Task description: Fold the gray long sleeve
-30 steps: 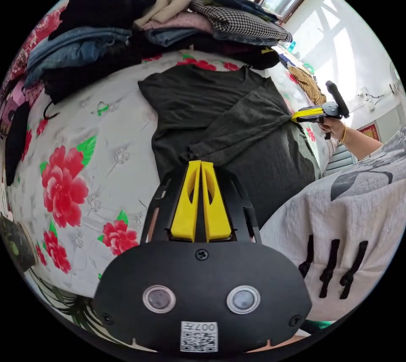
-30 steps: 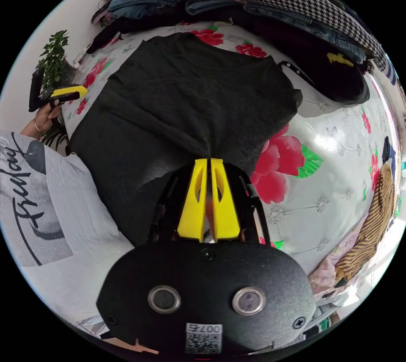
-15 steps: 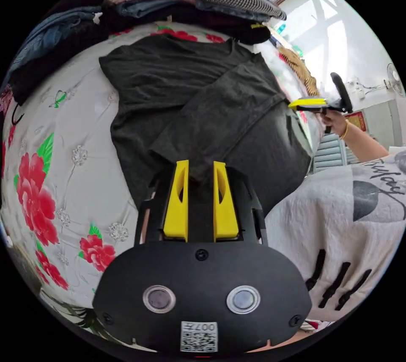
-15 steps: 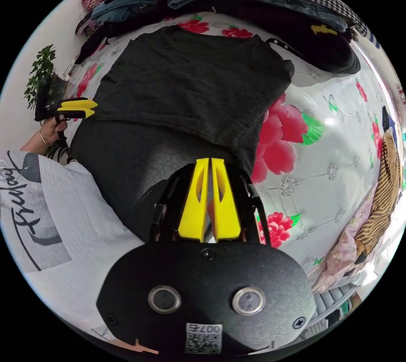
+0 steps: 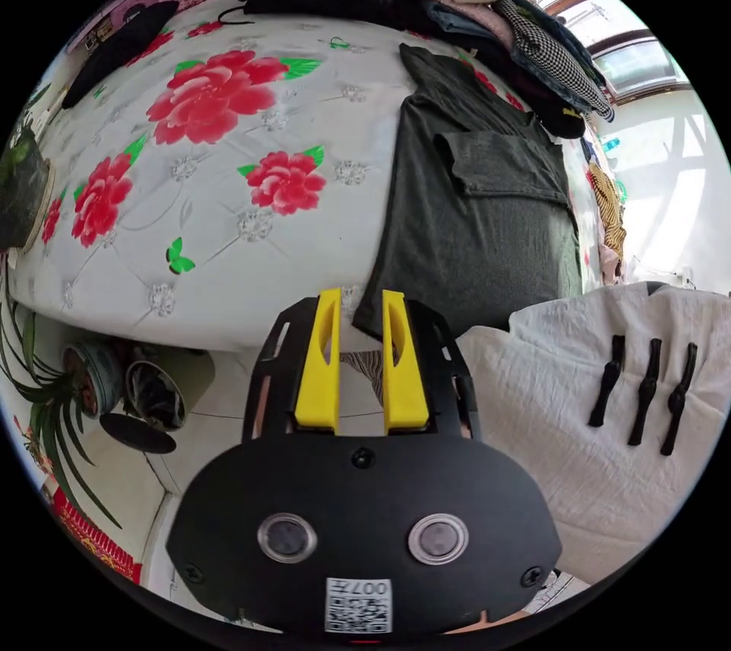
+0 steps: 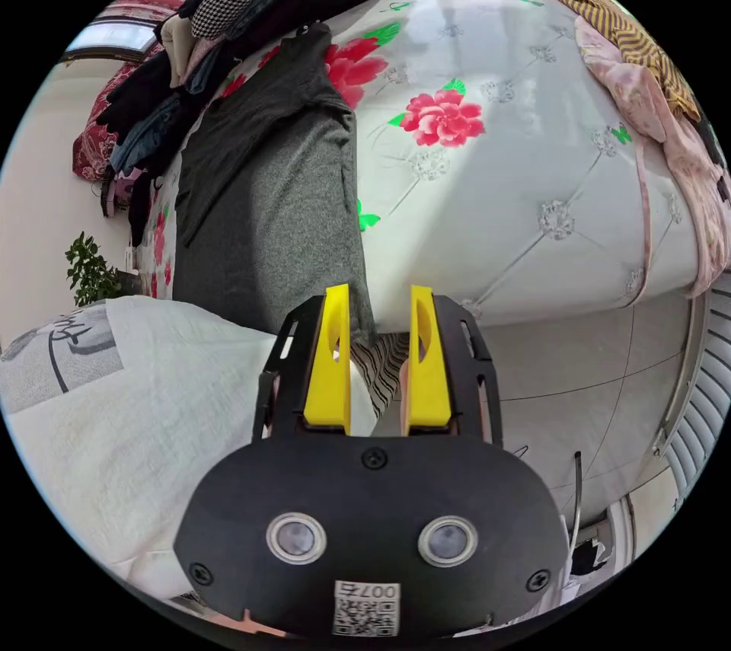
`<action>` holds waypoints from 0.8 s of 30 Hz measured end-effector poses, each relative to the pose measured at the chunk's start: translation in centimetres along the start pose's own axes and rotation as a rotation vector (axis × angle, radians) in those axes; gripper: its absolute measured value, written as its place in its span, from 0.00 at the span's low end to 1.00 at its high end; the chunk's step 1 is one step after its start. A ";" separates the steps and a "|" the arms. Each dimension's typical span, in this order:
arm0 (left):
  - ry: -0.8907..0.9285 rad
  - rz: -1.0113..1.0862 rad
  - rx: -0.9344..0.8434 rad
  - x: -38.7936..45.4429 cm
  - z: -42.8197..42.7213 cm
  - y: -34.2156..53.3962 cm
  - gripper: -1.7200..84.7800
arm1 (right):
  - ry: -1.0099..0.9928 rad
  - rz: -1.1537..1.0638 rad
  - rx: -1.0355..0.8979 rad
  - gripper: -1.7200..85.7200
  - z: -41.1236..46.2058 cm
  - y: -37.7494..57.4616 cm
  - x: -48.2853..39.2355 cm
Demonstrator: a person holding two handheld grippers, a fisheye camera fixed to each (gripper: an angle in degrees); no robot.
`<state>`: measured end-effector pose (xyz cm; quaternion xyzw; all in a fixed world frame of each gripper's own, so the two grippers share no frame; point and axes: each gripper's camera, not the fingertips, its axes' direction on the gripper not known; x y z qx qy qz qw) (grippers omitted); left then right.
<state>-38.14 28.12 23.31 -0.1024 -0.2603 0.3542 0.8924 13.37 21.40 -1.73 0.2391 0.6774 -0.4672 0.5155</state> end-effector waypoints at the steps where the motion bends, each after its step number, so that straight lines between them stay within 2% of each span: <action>1: 0.000 -0.009 -0.012 -0.2 0.0 0.6 0.13 | 0.002 0.004 -0.018 0.11 0.2 0.5 0.3; 5: -0.008 -0.007 -0.081 1.1 1.3 1.2 0.15 | 0.069 -0.046 -0.142 0.10 1.9 1.5 -0.1; 8: -0.217 0.101 -0.157 4.0 1.2 -0.2 0.14 | 0.128 -0.142 -0.242 0.09 3.8 0.6 -2.0; 13: -0.302 0.275 -0.287 6.7 0.2 -2.7 0.04 | 0.291 -0.225 -0.339 0.03 4.2 -0.1 -2.9; 17: -0.116 0.265 -0.286 5.7 -2.7 -5.8 0.02 | 0.197 -0.273 -0.317 0.02 1.0 0.0 -2.2; 21: 0.256 0.167 -0.163 2.1 -8.6 -9.7 0.01 | -0.095 -0.250 -0.183 0.02 -5.3 -1.3 -0.1; 24: 0.328 0.225 -0.188 1.2 -11.1 -14.1 0.01 | -0.278 -0.223 -0.067 0.02 -10.1 -3.8 1.8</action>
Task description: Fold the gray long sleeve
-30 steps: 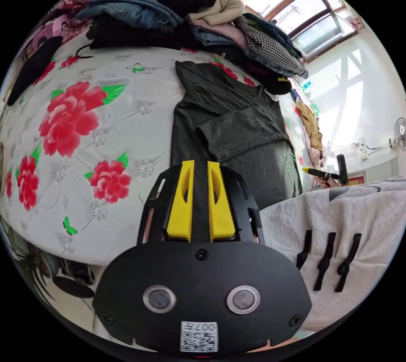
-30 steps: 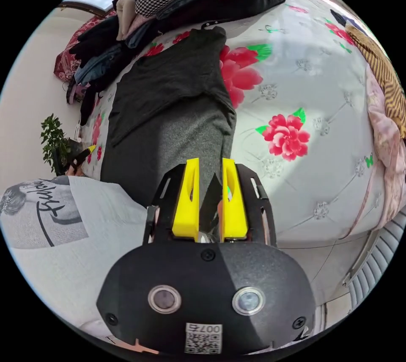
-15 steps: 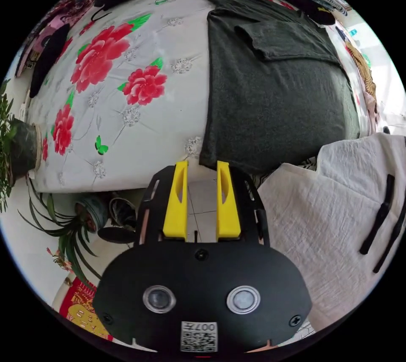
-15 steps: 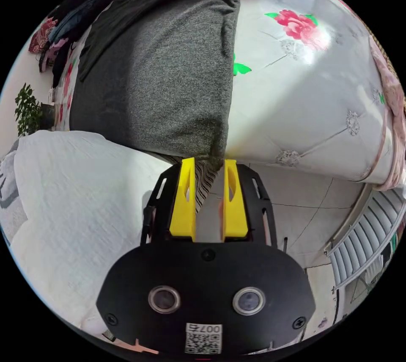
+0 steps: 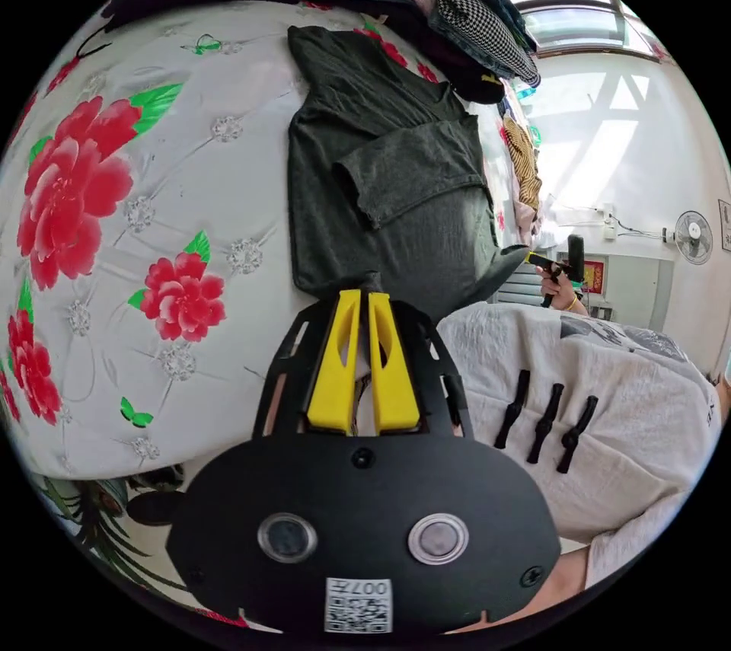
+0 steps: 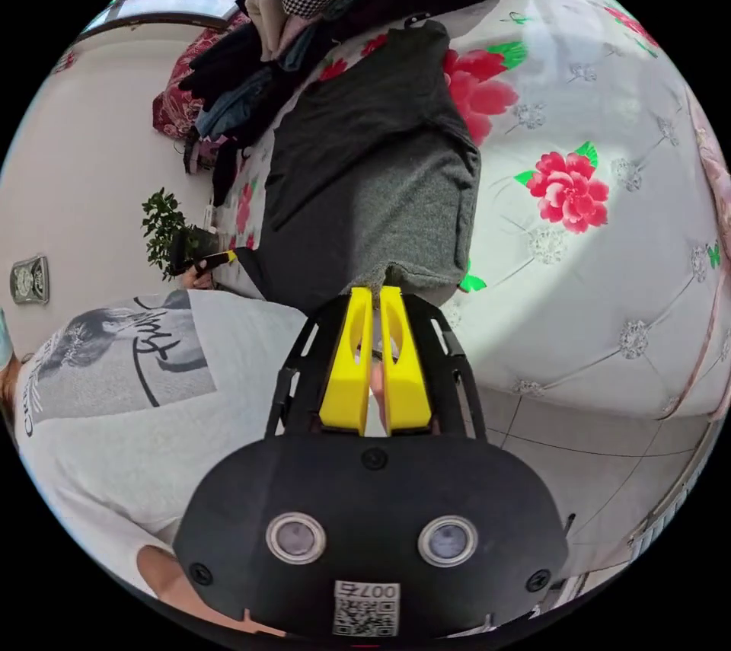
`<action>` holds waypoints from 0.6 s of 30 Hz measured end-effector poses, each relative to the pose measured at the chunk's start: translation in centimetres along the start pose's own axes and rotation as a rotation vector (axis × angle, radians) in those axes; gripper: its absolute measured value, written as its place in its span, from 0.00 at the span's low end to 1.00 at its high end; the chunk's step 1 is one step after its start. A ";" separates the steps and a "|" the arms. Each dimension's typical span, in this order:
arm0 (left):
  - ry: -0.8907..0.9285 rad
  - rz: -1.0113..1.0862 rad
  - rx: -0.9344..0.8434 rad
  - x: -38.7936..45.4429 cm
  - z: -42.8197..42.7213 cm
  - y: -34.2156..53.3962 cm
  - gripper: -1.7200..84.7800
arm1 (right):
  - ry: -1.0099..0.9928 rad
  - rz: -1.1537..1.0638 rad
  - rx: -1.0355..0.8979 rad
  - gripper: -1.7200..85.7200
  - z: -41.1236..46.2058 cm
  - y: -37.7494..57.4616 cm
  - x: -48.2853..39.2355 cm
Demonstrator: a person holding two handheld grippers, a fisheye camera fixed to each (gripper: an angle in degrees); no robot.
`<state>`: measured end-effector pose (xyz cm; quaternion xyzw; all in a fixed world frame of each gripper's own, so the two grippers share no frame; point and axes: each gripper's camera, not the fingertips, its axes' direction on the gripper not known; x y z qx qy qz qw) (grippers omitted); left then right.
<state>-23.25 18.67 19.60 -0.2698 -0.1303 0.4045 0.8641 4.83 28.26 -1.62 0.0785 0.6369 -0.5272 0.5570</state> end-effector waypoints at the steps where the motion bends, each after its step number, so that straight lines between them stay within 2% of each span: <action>1: -0.003 0.018 -0.022 0.0 -0.5 -1.0 0.01 | -0.026 0.002 0.021 0.02 -1.0 -0.6 0.2; 4: 0.022 0.107 -0.089 0.6 -3.3 -6.5 0.01 | -0.084 -0.017 0.075 0.02 -5.4 -4.9 0.6; 6: -0.020 0.145 -0.161 0.7 -4.6 -10.5 0.01 | -0.032 -0.068 0.025 0.02 -6.7 -8.7 -0.6; 8: -0.002 0.146 -0.069 0.5 -7.5 -12.4 0.01 | 0.044 -0.100 -0.019 0.02 -6.9 -10.8 -1.4; 10: 0.097 0.097 0.035 -0.9 -11.0 -13.5 0.01 | 0.045 -0.098 -0.028 0.02 -7.6 -11.8 -1.2; 12: 0.175 0.057 0.132 -2.7 -14.5 -13.0 0.01 | -0.001 -0.073 -0.006 0.02 -8.8 -11.3 0.2; 18: 0.354 0.007 0.262 -5.2 -18.3 -5.9 0.01 | -0.213 -0.033 0.094 0.02 -11.7 -5.2 3.7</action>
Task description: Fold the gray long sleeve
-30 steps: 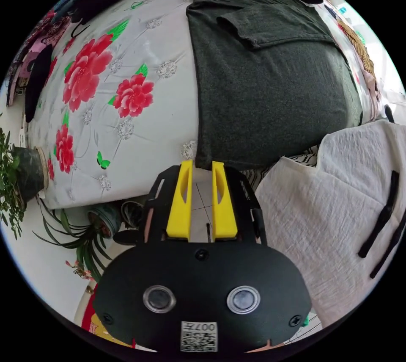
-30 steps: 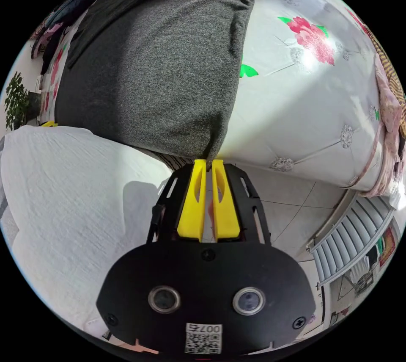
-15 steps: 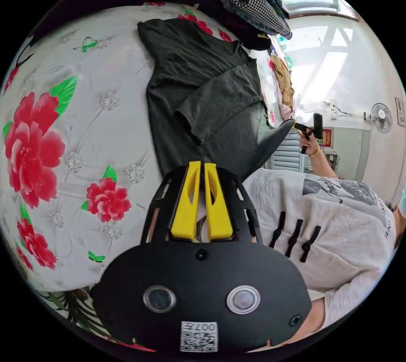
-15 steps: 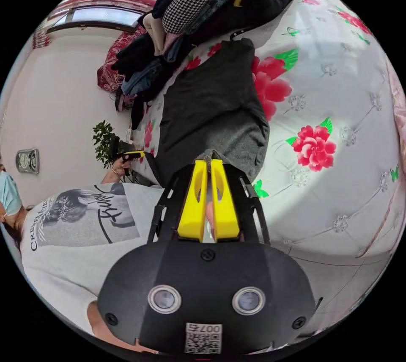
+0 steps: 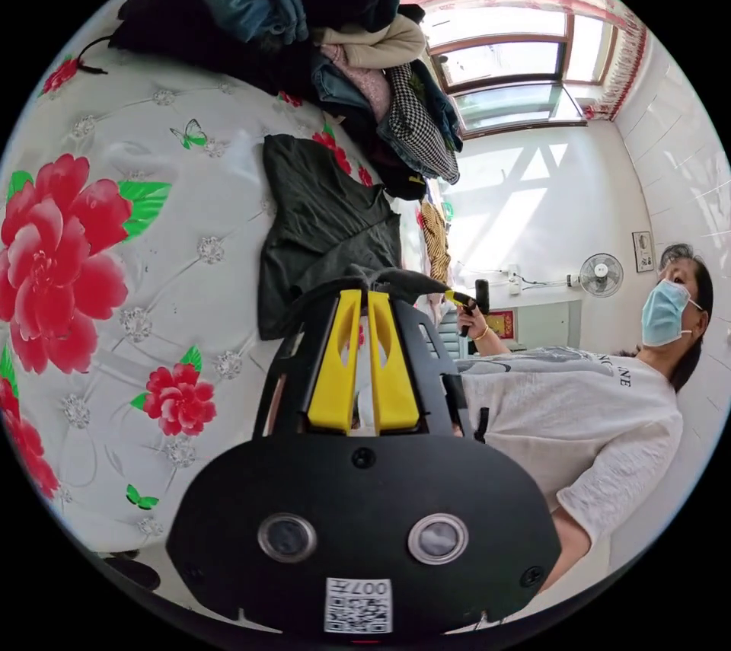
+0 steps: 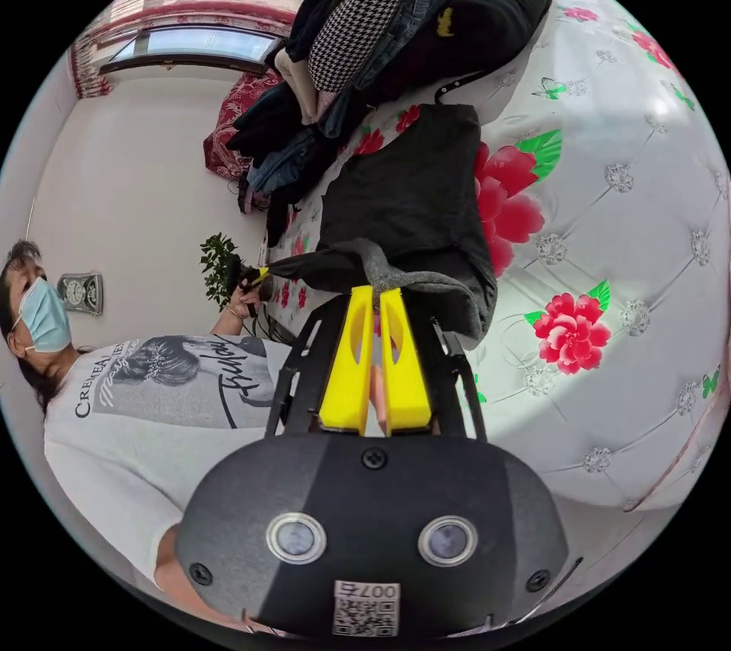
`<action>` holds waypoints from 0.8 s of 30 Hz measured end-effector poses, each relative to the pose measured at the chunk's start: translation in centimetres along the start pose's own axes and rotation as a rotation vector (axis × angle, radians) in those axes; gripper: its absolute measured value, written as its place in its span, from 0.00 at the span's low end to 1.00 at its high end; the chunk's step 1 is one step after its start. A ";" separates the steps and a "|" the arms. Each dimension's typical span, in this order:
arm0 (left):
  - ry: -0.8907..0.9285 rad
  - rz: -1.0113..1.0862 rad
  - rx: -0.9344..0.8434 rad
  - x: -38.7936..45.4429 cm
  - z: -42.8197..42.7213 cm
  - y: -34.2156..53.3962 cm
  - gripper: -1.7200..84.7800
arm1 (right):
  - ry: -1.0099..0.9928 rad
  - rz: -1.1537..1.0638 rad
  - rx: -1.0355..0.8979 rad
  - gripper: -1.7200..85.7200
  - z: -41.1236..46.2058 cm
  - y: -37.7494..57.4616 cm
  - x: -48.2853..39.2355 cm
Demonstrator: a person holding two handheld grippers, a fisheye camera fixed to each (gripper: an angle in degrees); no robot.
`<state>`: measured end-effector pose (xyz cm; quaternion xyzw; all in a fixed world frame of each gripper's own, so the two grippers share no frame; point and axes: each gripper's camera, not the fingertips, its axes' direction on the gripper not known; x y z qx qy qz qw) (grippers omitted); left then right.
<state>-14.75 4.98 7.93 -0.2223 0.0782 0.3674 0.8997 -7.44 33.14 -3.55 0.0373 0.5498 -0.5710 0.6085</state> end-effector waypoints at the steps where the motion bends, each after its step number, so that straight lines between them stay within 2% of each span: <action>1: 0.023 -0.002 0.016 0.0 -0.6 0.5 0.01 | -0.024 0.000 0.007 0.02 -0.5 0.5 0.1; 4: 0.085 -0.002 0.086 0.2 -3.3 0.4 0.01 | -0.090 -0.020 0.041 0.02 -3.0 0.9 0.0; 8: 0.103 -0.027 0.138 -0.2 -3.9 -8.7 0.02 | -0.108 -0.030 0.114 0.02 -5.9 -4.4 0.4; 10: 0.054 -0.099 0.203 -0.8 -2.9 -13.9 0.03 | -0.097 -0.005 0.180 0.03 -6.5 -7.9 1.0; 12: -0.033 -0.275 0.306 -3.3 -0.5 -19.1 0.06 | -0.024 0.108 0.288 0.04 -6.0 -11.8 2.8; 14: -0.094 -0.376 0.334 -5.1 1.6 -21.0 0.08 | 0.035 0.195 0.318 0.06 -4.6 -13.5 4.4; 17: -0.183 -0.386 0.325 -5.7 3.8 -21.2 0.10 | 0.087 0.276 0.315 0.08 -2.0 -12.8 6.0; 21: -0.333 -0.308 0.268 -5.1 5.1 -16.3 0.10 | 0.173 0.336 0.312 0.10 0.7 -6.8 7.0; 24: -0.306 -0.310 0.261 -4.8 5.7 -11.6 0.11 | 0.158 0.433 0.387 0.10 1.3 -1.4 7.5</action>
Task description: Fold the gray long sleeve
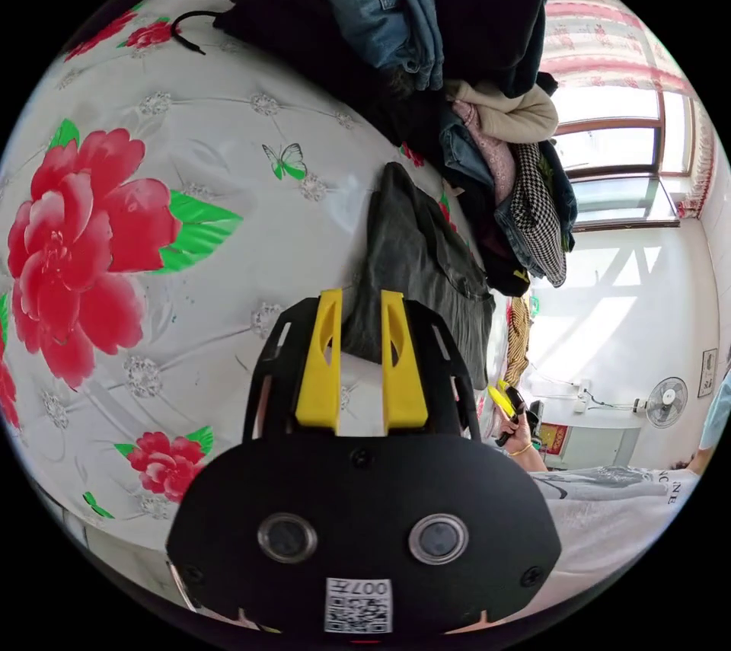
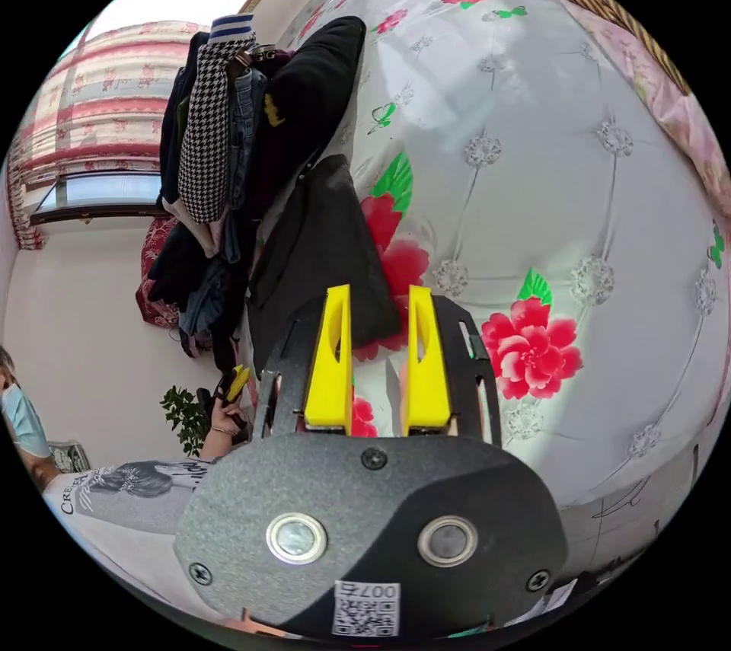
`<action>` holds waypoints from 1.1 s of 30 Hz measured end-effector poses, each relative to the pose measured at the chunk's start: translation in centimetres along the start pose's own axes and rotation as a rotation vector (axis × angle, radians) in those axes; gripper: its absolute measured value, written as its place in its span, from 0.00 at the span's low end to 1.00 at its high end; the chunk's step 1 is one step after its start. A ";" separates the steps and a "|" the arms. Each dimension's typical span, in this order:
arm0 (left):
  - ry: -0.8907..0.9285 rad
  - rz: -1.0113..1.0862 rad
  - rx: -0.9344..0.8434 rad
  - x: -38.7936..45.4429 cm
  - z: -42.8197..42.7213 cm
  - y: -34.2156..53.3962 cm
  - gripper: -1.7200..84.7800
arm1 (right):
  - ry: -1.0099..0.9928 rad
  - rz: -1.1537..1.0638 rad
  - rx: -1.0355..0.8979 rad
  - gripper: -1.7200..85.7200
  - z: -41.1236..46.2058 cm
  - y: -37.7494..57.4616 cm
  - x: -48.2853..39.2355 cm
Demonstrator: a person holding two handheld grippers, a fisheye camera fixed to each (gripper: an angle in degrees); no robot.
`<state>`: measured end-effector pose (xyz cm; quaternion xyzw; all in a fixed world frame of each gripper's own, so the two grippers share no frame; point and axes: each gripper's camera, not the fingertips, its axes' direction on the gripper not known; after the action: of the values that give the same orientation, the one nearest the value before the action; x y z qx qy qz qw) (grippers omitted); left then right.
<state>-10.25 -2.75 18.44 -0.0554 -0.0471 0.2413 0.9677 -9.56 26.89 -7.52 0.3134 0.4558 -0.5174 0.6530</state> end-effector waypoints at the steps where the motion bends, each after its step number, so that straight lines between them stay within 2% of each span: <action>1: 0.009 -0.003 -0.001 -0.2 0.0 0.7 0.11 | -0.007 0.018 0.010 0.10 -0.1 0.8 0.4; 5: 0.032 0.003 -0.052 -0.5 2.5 2.8 0.10 | -0.063 0.098 -0.057 0.10 2.9 3.2 1.6; 7: 0.021 0.000 -0.097 -0.5 4.6 2.2 0.09 | -0.014 0.121 -0.039 0.08 3.8 3.1 1.1; 13: -0.018 -0.027 -0.128 -0.8 6.6 1.5 0.02 | -0.074 0.078 -0.001 0.03 4.6 2.2 -1.2; 17: -0.021 0.056 -0.127 -1.4 3.9 7.2 0.02 | -0.007 -0.016 -0.002 0.03 2.4 5.9 -1.3; 22: -0.019 -0.021 -0.184 -5.6 3.3 17.7 0.06 | 0.123 0.047 -0.051 0.05 2.3 12.3 1.9; 25: -0.060 -0.044 -0.144 -7.3 1.1 21.7 0.07 | 0.212 0.012 0.009 0.06 1.3 14.1 1.2; 29: -0.178 0.132 -0.082 -4.7 -0.9 20.4 0.08 | 0.275 -0.242 0.019 0.08 3.2 12.4 -5.3; 33: -0.188 0.415 -0.157 0.8 4.1 15.5 0.10 | 0.233 -0.434 -0.112 0.08 10.9 9.1 -11.4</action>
<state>-17.16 11.62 20.50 -0.1163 -0.1434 0.4345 0.8815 1.59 24.19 6.63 0.2289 0.6127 -0.5796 0.4861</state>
